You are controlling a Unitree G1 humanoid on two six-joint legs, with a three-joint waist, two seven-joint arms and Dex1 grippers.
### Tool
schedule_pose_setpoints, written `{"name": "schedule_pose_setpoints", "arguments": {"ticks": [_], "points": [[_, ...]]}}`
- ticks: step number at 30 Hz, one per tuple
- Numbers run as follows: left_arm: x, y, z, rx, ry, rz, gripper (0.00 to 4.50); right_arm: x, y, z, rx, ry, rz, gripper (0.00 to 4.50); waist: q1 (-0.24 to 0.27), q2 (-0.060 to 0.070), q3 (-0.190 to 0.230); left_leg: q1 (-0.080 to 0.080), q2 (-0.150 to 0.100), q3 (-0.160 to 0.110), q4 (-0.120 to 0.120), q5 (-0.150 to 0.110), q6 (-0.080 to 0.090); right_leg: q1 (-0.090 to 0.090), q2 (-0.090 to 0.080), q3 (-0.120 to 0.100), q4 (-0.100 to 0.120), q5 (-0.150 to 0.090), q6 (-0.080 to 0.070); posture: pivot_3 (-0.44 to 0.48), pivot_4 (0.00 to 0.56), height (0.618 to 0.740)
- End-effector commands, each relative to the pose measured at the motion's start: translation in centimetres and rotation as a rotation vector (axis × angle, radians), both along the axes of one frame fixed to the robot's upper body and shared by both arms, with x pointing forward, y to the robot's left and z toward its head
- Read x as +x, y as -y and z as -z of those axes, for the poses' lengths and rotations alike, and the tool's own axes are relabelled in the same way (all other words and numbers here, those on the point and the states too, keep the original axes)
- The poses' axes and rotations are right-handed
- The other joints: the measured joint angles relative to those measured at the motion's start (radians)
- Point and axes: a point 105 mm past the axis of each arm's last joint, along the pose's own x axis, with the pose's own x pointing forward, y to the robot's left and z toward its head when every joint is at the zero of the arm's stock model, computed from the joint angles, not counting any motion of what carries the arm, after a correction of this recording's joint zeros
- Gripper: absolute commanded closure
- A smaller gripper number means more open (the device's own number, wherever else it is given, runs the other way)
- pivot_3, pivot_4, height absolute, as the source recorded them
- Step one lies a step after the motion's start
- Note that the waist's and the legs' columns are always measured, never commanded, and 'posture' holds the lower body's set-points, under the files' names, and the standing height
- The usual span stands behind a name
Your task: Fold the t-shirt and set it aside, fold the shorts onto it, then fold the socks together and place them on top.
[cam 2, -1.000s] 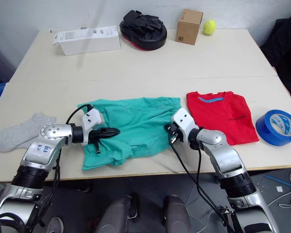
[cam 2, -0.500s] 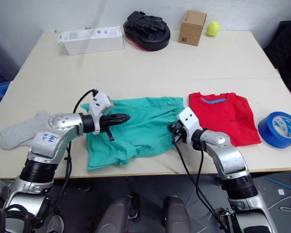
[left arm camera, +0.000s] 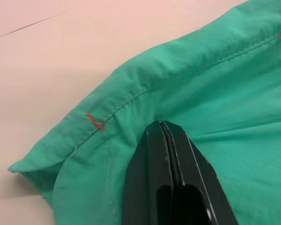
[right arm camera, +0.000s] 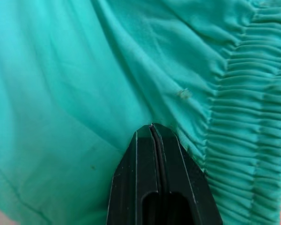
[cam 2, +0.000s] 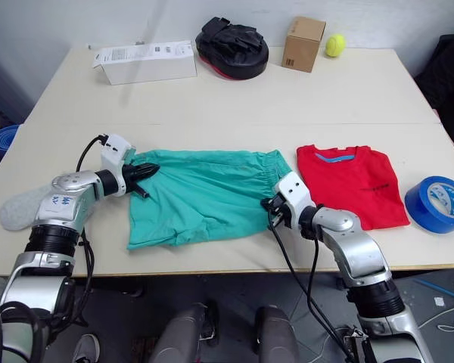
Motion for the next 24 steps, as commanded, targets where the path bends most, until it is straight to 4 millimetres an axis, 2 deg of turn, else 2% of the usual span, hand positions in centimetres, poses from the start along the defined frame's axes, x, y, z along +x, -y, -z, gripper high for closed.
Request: {"name": "schedule_pose_setpoints", "arguments": {"ticks": [1,3,6,9,14,16,20,24], "points": [[-1.0,0.8,-2.0,-0.028,0.037,0.111,4.49,-0.5,-0.6,-0.6,0.035,0.02,-0.03,4.5,-0.001,0.0,0.0,0.0,0.0,0.0,0.0,0.0,0.0,0.0,0.0,0.0,0.0,0.0,0.0,0.0,0.15,0.74],[-2.1,1.7,-3.4,-0.046,0.057,0.197,4.49,-0.6,-1.0,-1.6,0.068,0.054,-0.046,4.5,-0.004,0.0,0.0,-0.001,0.0,0.0,0.0,0.0,0.0,-0.001,0.0,0.0,-0.001,0.0,0.0,0.0,0.15,0.74],[-4.7,4.0,-5.5,-0.084,0.065,0.381,4.49,-1.2,-1.7,-2.9,0.11,0.102,-0.09,4.5,-0.004,0.0,0.001,-0.003,0.0,0.0,-0.001,0.0,0.0,-0.003,0.0,0.0,-0.001,0.0,0.0,0.0,0.15,0.74],[-7.0,6.7,-6.2,-0.063,0.05,0.539,4.49,-1.6,-1.9,-4.2,0.132,0.15,-0.095,4.5,-0.003,0.0,0.001,-0.003,0.0,0.0,-0.001,0.0,-0.001,-0.003,0.0,0.0,-0.001,0.0,0.0,0.0,0.15,0.74],[-8.1,10.5,-5.2,-0.002,0.052,0.659,4.49,-2.0,-0.6,-5.8,0.158,0.178,-0.025,4.5,0.003,0.0,0.001,-0.003,0.0,0.0,-0.001,0.0,-0.001,-0.001,0.001,0.0,-0.004,0.0,0.0,0.0,0.15,0.74],[-8.1,11.5,-3.8,0.047,0.047,0.689,4.49,-2.7,0.5,-6.4,0.173,0.174,0.025,4.5,0.003,0.0,0.001,-0.003,0.0,0.0,-0.001,0.0,0.0,0.0,0.001,0.0,-0.005,0.0,0.001,0.0,0.15,0.74],[-8.1,11.6,-1.5,0.144,0.049,0.719,4.49,-4.2,2.0,-6.5,0.178,0.143,0.091,4.5,0.001,0.0,0.001,-0.004,0.0,0.0,-0.002,-0.001,0.0,-0.001,0.001,0.0,-0.006,0.0,0.001,0.0,0.15,0.74],[-7.8,11.4,-1.4,0.151,0.058,0.725,4.49,-6.5,3.0,-6.1,0.151,0.106,0.114,4.5,0.002,0.0,0.001,-0.004,0.001,0.0,-0.003,-0.001,0.0,-0.002,0.001,0.0,-0.007,0.0,0.0,0.0,0.15,0.74]]}}
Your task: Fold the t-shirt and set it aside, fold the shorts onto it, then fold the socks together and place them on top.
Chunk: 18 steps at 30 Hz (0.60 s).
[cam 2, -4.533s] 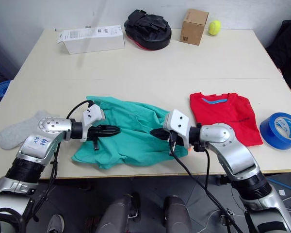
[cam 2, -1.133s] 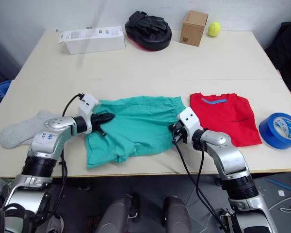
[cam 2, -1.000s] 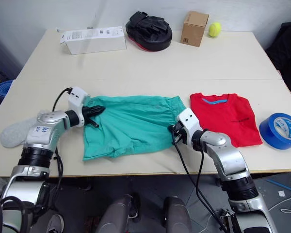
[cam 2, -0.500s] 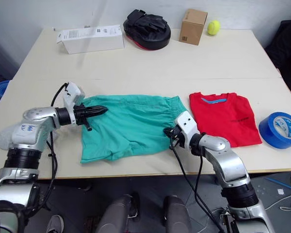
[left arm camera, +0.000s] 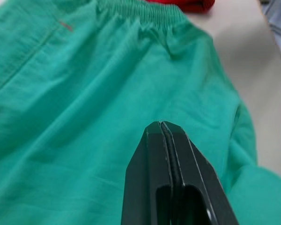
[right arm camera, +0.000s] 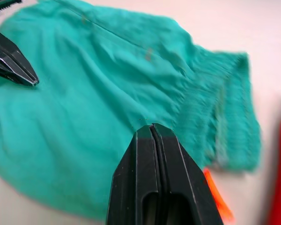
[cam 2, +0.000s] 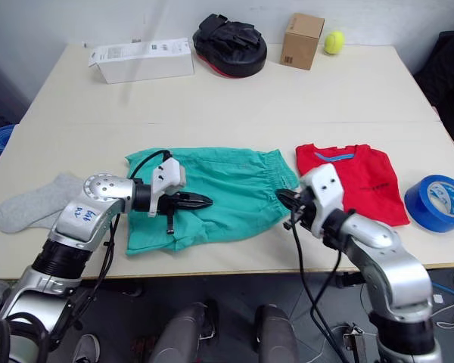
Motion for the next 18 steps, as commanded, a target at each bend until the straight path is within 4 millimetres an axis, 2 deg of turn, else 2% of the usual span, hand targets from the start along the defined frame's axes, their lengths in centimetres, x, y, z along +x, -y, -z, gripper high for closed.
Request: {"name": "schedule_pose_setpoints", "arguments": {"ticks": [1,4,7,9,10,13,18], "points": [[0.2,-0.1,-1.0,-0.015,0.045,0.015,4.49,-1.7,0.1,-1.3,-0.001,0.03,-0.008,4.5,-0.002,0.0,0.0,0.0,0.0,0.0,0.0,0.0,0.0,0.0,0.0,0.0,0.0,0.0,0.0,0.0,0.15,0.74],[0.5,-0.3,-1.3,-0.016,0.055,0.007,4.49,-2.4,0.4,-0.5,0.026,-0.026,0.018,4.5,-0.001,0.0,0.0,0.0,0.0,0.0,0.001,-0.001,0.002,0.001,0.0,0.0,-0.001,0.0,0.0,0.0,0.15,0.74],[1.1,-0.8,-0.8,0.004,0.054,-0.022,4.49,-2.7,0.9,0.9,0.07,-0.117,0.063,4.5,0.0,0.0,0.0,0.0,0.0,0.0,0.002,-0.003,0.006,0.001,0.0,0.001,-0.001,0.0,0.0,0.0,0.15,0.74],[1.7,-1.1,-0.3,0.015,0.061,-0.05,4.1,-2.9,1.2,1.9,0.104,-0.181,0.09,4.15,0.0,0.0,0.0,0.0,0.0,0.0,0.002,-0.003,0.006,0.001,0.0,0.001,-0.001,0.0,0.0,0.0,0.15,0.74],[1.8,-1.3,0.1,0.026,0.062,-0.053,3.9,-2.9,1.3,2.2,0.115,-0.2,0.096,3.93,0.0,0.0,0.0,0.0,0.0,0.0,0.002,-0.003,0.006,0.001,0.0,0.001,-0.001,0.0,0.0,0.0,0.15,0.74],[1.7,-1.5,0.6,0.029,0.055,-0.05,2.96,-3.0,1.4,2.7,0.18,-0.259,0.121,2.91,-0.001,0.0,0.0,-0.001,0.0,0.0,0.002,-0.003,0.006,0.001,0.0,0.001,-0.001,0.0,0.0,0.0,0.15,0.74],[1.1,-1.6,0.2,-0.011,0.04,-0.023,1.39,-3.5,1.2,2.9,0.283,-0.333,0.123,1.2,-0.001,0.0,0.0,-0.001,0.0,0.0,0.001,-0.003,0.006,0.001,0.0,0.001,-0.002,0.0,0.0,0.0,0.15,0.74]]}}
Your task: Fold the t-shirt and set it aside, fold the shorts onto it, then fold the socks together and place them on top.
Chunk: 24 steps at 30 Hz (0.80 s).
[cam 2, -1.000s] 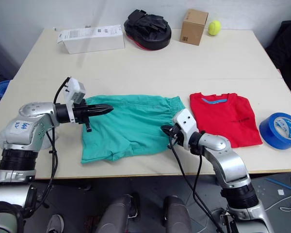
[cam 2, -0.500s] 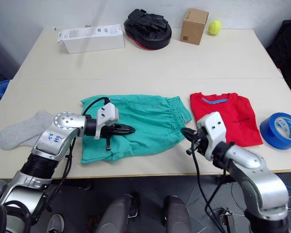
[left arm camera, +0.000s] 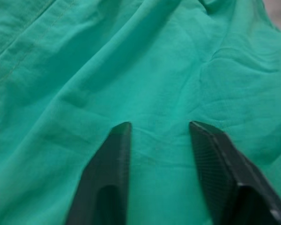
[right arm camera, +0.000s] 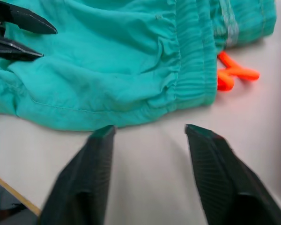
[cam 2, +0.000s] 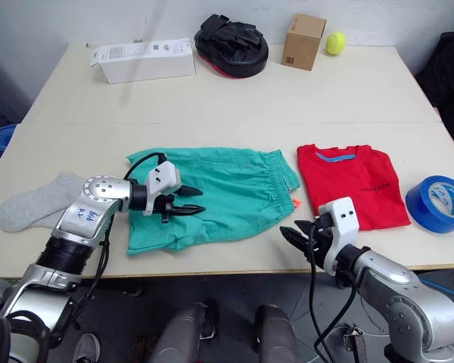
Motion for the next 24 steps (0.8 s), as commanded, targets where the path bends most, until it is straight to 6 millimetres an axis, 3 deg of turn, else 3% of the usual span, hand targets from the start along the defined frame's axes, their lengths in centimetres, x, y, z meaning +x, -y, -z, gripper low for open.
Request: {"name": "schedule_pose_setpoints", "arguments": {"ticks": [1,3,4,6,9,19,24], "points": [[-0.5,0.2,-1.2,-0.04,0.031,0.037,1.0,-0.4,0.1,-0.4,0.047,-0.013,0.005,0.78,-0.001,0.0,0.0,0.0,0.0,0.0,0.0,0.0,0.0,0.0,0.0,0.0,0.0,0.0,0.0,0.0,0.15,0.74],[-0.6,0.2,-1.7,-0.065,0.038,0.03,0.39,-0.4,0.2,0.0,0.046,-0.037,0.017,0.09,-0.001,0.0,0.0,0.0,0.0,0.0,0.0,0.0,0.0,0.0,0.0,0.0,0.0,0.0,0.0,0.0,0.15,0.74],[-0.6,0.3,-2.0,-0.088,0.034,0.023,0.08,-0.3,0.3,0.1,0.043,-0.044,0.022,0.0,-0.001,0.0,0.0,0.0,0.0,0.0,0.0,0.0,0.0,0.0,0.0,0.0,0.0,0.0,0.0,0.0,0.15,0.74],[-0.8,0.5,-3.0,-0.153,0.017,0.029,0.29,-0.3,0.3,0.0,0.05,-0.046,0.019,0.0,-0.001,0.0,0.0,0.0,0.0,0.0,0.0,0.0,0.0,0.0,0.0,0.0,0.0,0.0,0.0,0.0,0.15,0.74],[-0.6,0.1,-2.8,-0.132,0.015,0.02,1.09,-0.2,0.6,-0.1,0.114,-0.074,0.03,0.0,-0.002,0.0,0.0,0.0,0.0,0.0,0.0,0.0,0.0,0.0,0.0,0.0,0.0,0.0,0.0,0.0,0.15,0.74],[0.4,-1.0,-0.1,-0.018,0.032,-0.037,4.41,1.9,0.2,1.3,0.397,-0.217,0.12,0.0,-0.003,0.0,0.0,0.0,0.0,0.0,0.0,0.0,0.001,0.0,0.0,0.0,0.001,0.0,0.0,0.0,0.15,0.74],[0.4,-1.0,1.1,0.016,0.027,-0.022,4.49,3.9,-0.7,1.2,0.577,-0.28,0.156,0.0,-0.011,0.0,0.0,0.001,0.0,0.0,0.0,0.0,0.001,0.0,0.0,0.001,0.002,0.001,-0.001,0.0,0.15,0.74]]}}
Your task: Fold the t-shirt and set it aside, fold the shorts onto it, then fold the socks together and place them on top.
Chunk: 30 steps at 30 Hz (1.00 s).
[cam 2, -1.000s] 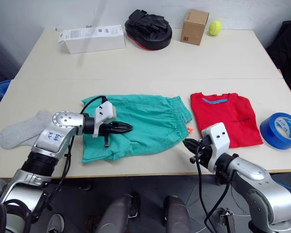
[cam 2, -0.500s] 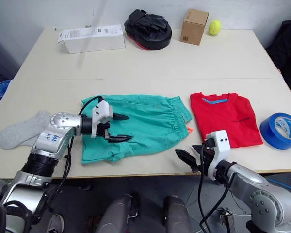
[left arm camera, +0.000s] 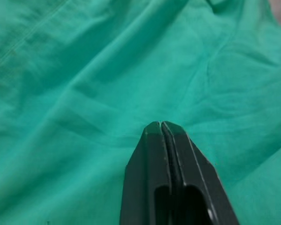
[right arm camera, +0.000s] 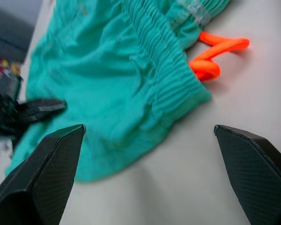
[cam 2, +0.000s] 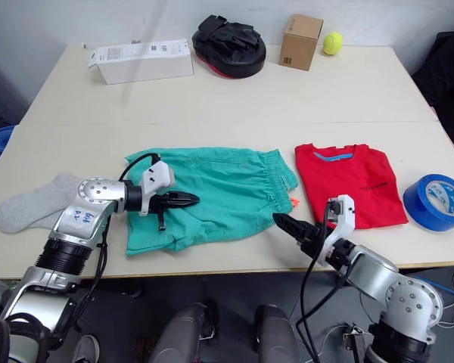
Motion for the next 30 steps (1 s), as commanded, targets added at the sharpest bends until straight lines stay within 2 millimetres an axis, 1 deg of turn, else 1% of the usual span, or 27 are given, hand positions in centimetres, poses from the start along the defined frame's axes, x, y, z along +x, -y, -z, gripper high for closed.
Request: {"name": "schedule_pose_setpoints", "arguments": {"ticks": [1,4,9,14,16,21,23,24,25,26,27,29,30], "points": [[-0.3,0.2,0.3,0.014,0.014,0.029,4.49,1.2,-0.8,0.4,0.121,-0.062,0.013,0.0,-0.006,0.0,0.0,0.0,0.0,0.0,0.0,0.0,0.0,0.0,0.0,0.0,0.0,0.0,0.0,0.0,0.15,0.74],[-0.6,0.6,0.5,0.013,0.008,0.052,4.49,2.7,-1.8,0.4,0.184,-0.092,0.022,0.0,-0.017,0.0,0.0,0.0,0.0,0.0,0.0,0.0,0.001,0.0,0.0,0.0,0.0,0.001,-0.001,0.0,0.15,0.74],[-0.8,1.0,0.2,0.006,0.012,0.067,4.49,5.5,-3.6,0.6,0.258,-0.148,0.051,0.0,-0.032,0.001,0.0,0.001,0.001,0.0,0.0,0.001,0.0,0.0,0.001,0.0,0.001,0.001,-0.001,0.0,0.15,0.74],[-0.7,0.9,0.1,0.008,0.012,0.062,4.49,7.6,-4.7,0.1,0.262,-0.143,0.062,0.0,-0.034,0.001,0.0,0.001,0.001,0.001,0.0,0.002,0.001,0.0,0.001,0.0,0.003,0.001,-0.001,0.0,0.15,0.74],[-0.8,0.8,0.1,0.007,0.01,0.06,4.49,8.0,-5.3,0.0,0.249,-0.134,0.044,0.0,-0.034,0.001,0.0,0.001,0.001,0.001,0.0,0.004,0.004,0.0,0.001,0.0,0.003,0.001,-0.001,0.0,0.15,0.74],[-0.7,0.7,0.2,0.009,0.01,0.051,4.49,8.6,-6.9,0.3,0.181,-0.116,-0.003,0.0,-0.039,0.001,-0.001,0.002,0.001,0.001,0.0,0.003,0.004,0.0,0.001,0.0,0.004,0.001,-0.001,0.0,0.15,0.74],[-0.6,0.7,0.1,0.005,0.01,0.048,4.49,8.7,-6.9,0.5,0.139,-0.099,0.001,0.0,-0.042,0.001,-0.001,0.002,0.001,0.001,0.0,0.003,0.003,0.0,0.0,0.0,0.004,0.001,-0.001,0.0,0.15,0.74],[-0.6,0.7,0.1,0.003,0.012,0.046,4.49,8.8,-6.7,0.9,0.085,-0.084,0.013,0.0,-0.044,0.001,-0.001,0.002,0.001,0.001,0.0,0.003,0.003,0.0,0.0,0.0,0.005,0.001,-0.001,0.0,0.15,0.74],[-0.6,0.6,0.0,0.0,0.012,0.044,4.5,8.9,-6.5,1.0,0.039,-0.062,0.02,0.37,-0.045,0.001,-0.001,0.002,0.001,0.001,0.0,0.003,0.003,0.0,0.0,0.0,0.005,0.001,-0.001,0.0,0.15,0.74],[-0.6,0.6,0.0,-0.002,0.013,0.043,4.5,9.0,-6.4,1.0,0.01,-0.045,0.023,0.6,-0.045,0.001,-0.001,0.003,0.001,0.001,0.0,0.003,0.003,0.0,0.0,0.0,0.005,0.001,-0.001,0.0,0.15,0.74],[-0.5,0.6,-0.1,-0.004,0.013,0.039,4.5,9.0,-6.4,0.8,-0.014,-0.019,0.018,0.96,-0.045,0.001,-0.001,0.003,0.001,0.001,0.0,0.002,0.002,0.0,0.0,0.0,0.005,0.001,-0.001,0.0,0.15,0.74],[-0.4,0.5,-0.2,-0.011,0.014,0.027,4.5,9.1,-6.3,0.0,-0.016,0.033,0.024,1.7,-0.044,0.001,-0.001,0.003,0.001,0.001,0.0,0.002,0.001,0.0,0.0,0.0,0.005,0.001,-0.001,0.0,0.15,0.74],[-0.2,0.5,-0.3,-0.017,0.016,0.016,4.5,9.2,-6.2,-0.7,-0.001,0.062,0.034,2.08,-0.044,0.001,-0.001,0.003,0.001,0.001,0.0,0.002,0.0,0.0,0.0,0.0,0.005,0.001,-0.001,0.0,0.15,0.74]]}}
